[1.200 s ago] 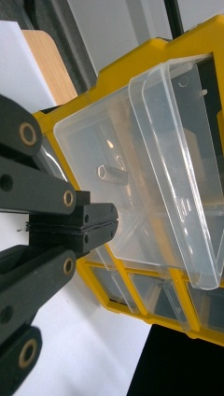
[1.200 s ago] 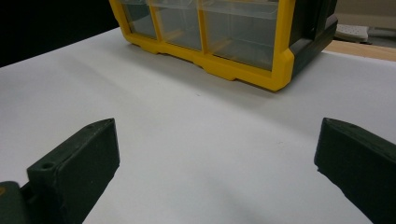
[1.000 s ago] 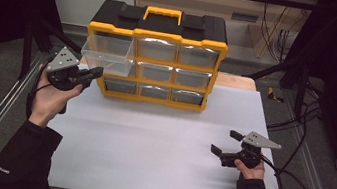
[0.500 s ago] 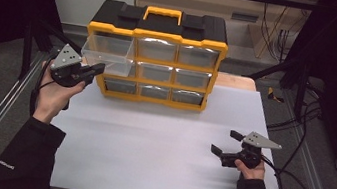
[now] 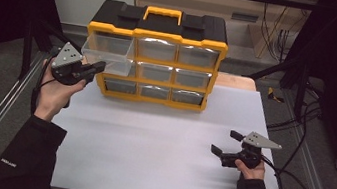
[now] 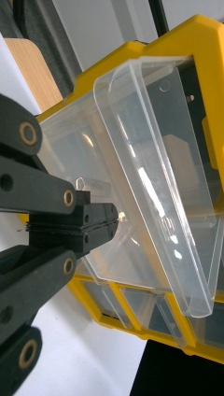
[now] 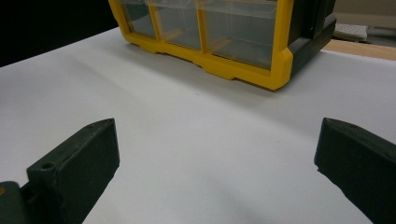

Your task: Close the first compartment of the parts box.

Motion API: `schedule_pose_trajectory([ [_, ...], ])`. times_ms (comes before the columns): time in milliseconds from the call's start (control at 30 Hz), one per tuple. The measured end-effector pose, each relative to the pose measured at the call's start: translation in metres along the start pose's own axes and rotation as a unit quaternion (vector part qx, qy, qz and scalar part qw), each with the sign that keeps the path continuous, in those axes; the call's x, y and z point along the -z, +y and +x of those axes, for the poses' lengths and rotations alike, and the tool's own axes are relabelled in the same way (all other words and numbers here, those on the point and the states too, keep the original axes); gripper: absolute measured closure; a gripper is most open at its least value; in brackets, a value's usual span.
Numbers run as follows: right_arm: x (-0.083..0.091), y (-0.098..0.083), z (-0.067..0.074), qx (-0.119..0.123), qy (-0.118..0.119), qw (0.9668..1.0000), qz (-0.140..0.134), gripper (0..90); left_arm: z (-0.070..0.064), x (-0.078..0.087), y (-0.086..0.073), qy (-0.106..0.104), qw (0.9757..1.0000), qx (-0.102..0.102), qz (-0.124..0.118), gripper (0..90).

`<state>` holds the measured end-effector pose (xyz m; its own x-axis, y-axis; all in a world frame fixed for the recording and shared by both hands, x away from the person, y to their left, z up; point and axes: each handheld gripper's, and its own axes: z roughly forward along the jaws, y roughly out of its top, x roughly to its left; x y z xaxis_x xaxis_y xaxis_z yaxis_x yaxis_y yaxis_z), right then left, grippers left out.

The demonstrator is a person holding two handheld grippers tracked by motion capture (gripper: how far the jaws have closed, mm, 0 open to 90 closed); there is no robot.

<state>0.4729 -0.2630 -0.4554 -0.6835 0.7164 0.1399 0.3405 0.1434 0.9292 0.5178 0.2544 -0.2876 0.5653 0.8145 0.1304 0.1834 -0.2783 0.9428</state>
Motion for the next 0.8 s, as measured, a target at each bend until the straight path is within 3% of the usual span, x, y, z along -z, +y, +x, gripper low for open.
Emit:
schedule_pose_trajectory([
  [800,0.001,0.0,0.0,0.0,-0.001,1.0,-0.002,0.7,0.008,-0.015,0.004,0.005,1.0,0.007,0.0,89.5],
])
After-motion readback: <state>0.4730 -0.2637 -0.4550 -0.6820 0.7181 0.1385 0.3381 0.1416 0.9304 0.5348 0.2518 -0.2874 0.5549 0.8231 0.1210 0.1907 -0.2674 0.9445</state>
